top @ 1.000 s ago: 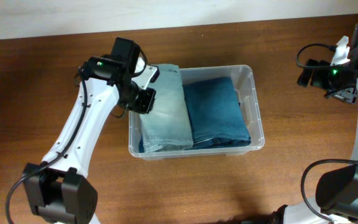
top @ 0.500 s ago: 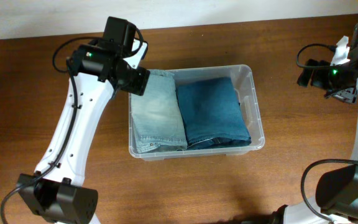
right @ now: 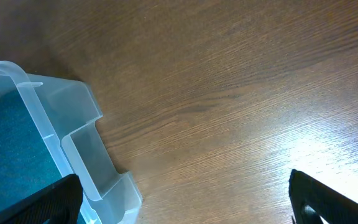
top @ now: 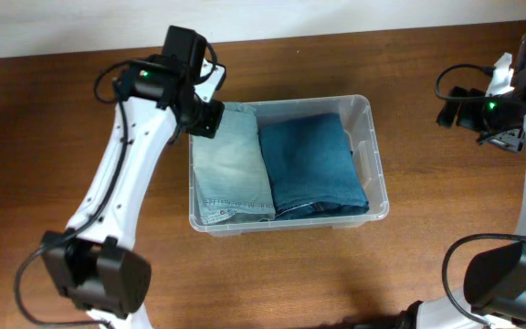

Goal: Pack container
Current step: 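Place the light-blue jeans into the bin's left side, then push the light-blue jeans flat into the bin with the left gripper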

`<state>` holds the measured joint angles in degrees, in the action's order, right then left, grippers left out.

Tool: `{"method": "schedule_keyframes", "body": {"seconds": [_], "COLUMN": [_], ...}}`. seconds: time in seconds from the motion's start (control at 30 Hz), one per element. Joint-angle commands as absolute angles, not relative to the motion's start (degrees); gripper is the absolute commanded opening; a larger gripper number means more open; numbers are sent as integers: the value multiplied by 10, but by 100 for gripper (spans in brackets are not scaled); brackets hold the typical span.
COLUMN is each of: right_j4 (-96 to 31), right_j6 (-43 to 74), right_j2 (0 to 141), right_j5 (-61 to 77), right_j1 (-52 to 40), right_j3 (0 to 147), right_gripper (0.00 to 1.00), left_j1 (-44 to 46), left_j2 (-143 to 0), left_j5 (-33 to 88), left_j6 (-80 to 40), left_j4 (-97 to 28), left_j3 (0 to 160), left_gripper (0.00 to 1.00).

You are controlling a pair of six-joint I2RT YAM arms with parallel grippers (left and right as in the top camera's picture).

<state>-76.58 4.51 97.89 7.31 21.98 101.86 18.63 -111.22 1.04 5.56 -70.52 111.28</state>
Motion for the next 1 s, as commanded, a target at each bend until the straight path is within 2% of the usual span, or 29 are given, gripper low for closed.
{"method": "schedule_keyframes", "body": {"seconds": [0.0, 0.33, 0.5, 0.87, 0.97], "right_j4": [-767, -767, -767, -767, -767], "right_j6": [45, 45, 45, 43, 43], "right_j2": [978, 978, 978, 978, 978], "right_j5": [68, 68, 68, 68, 68], "right_j1": [218, 218, 218, 218, 218], "right_j3": [1015, 1015, 1015, 1015, 1015], "right_gripper": [98, 98, 98, 98, 98], "left_j1": [187, 187, 187, 186, 186], "left_j2": [-1146, -1301, -1333, -1205, -1145], "left_j5": [24, 65, 64, 60, 60], "left_j6": [56, 37, 37, 37, 37], "left_j4": [-705, -687, -686, -779, -810], "left_j3": [1111, 1053, 1054, 1148, 1155], "left_gripper": [1, 1, 1, 1, 5]}}
